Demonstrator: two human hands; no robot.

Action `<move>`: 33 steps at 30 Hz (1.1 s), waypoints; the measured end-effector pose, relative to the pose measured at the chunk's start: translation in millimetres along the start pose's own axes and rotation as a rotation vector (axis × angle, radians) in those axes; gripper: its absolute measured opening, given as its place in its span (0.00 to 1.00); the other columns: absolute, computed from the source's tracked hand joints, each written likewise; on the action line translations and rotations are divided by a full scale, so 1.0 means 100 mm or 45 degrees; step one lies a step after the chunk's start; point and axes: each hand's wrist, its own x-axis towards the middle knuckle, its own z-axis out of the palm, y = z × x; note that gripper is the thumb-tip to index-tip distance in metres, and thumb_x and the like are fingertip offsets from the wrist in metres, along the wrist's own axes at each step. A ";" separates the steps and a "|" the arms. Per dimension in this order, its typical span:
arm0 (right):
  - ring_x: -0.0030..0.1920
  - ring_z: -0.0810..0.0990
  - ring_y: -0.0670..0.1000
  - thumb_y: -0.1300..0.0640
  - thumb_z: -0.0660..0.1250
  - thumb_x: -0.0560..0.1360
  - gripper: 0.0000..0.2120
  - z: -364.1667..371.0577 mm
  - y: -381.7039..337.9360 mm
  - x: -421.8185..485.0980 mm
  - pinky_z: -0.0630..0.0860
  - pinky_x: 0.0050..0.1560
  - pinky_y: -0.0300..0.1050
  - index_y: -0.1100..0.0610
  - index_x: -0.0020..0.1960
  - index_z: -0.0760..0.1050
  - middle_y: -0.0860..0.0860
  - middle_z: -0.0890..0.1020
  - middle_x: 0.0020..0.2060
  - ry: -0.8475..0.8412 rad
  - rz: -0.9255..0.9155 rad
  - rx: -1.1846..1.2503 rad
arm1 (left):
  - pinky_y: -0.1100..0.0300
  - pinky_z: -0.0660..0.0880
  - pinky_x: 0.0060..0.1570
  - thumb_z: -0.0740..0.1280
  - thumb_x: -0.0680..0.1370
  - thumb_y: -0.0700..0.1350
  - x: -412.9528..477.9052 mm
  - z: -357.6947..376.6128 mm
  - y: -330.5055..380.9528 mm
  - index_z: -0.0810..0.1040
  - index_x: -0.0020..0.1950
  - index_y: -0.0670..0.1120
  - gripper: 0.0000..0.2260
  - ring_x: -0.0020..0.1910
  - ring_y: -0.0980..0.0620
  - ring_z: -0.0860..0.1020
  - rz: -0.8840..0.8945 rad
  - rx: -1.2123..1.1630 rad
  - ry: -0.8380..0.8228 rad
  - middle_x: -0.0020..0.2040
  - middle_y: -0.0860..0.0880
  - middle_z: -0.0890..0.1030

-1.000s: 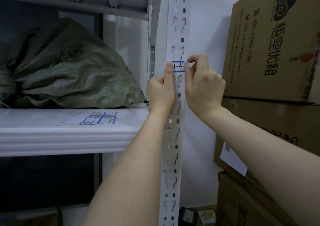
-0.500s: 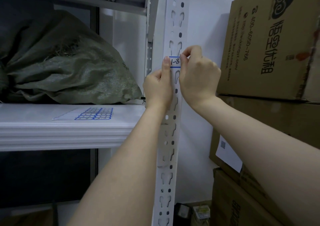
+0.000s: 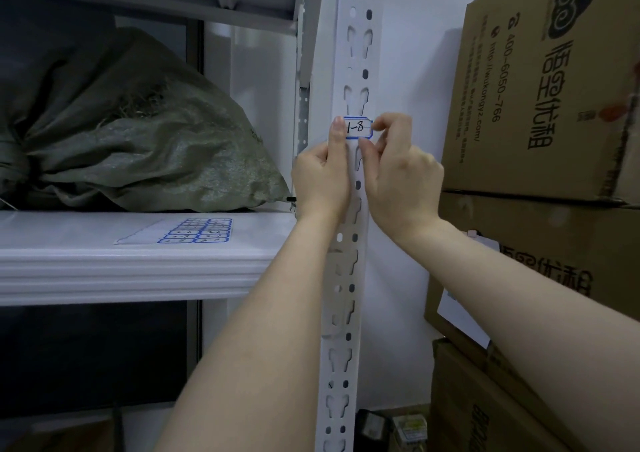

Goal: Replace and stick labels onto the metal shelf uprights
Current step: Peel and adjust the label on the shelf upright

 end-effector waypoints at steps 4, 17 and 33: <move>0.26 0.76 0.56 0.50 0.59 0.79 0.14 0.01 -0.02 0.11 0.68 0.27 0.43 0.60 0.55 0.73 0.51 0.78 0.29 0.074 0.075 0.017 | 0.66 0.54 0.22 0.60 0.81 0.58 0.00 0.00 0.00 0.54 0.27 0.49 0.27 0.22 0.57 0.57 -0.006 -0.017 -0.019 0.20 0.56 0.56; 0.28 0.77 0.57 0.51 0.63 0.77 0.10 -0.02 -0.02 0.21 0.71 0.29 0.45 0.56 0.45 0.78 0.51 0.80 0.28 0.171 0.116 0.004 | 0.62 0.54 0.25 0.59 0.81 0.58 0.01 0.00 -0.02 0.54 0.27 0.50 0.27 0.24 0.56 0.56 0.009 -0.027 -0.027 0.22 0.56 0.56; 0.17 0.72 0.55 0.55 0.67 0.74 0.08 0.09 -0.02 0.25 0.58 0.23 0.37 0.59 0.40 0.75 0.49 0.72 0.18 0.200 -0.031 -0.392 | 0.64 0.55 0.23 0.59 0.81 0.57 0.01 0.01 -0.01 0.54 0.27 0.49 0.27 0.23 0.56 0.57 0.004 0.019 0.009 0.19 0.55 0.56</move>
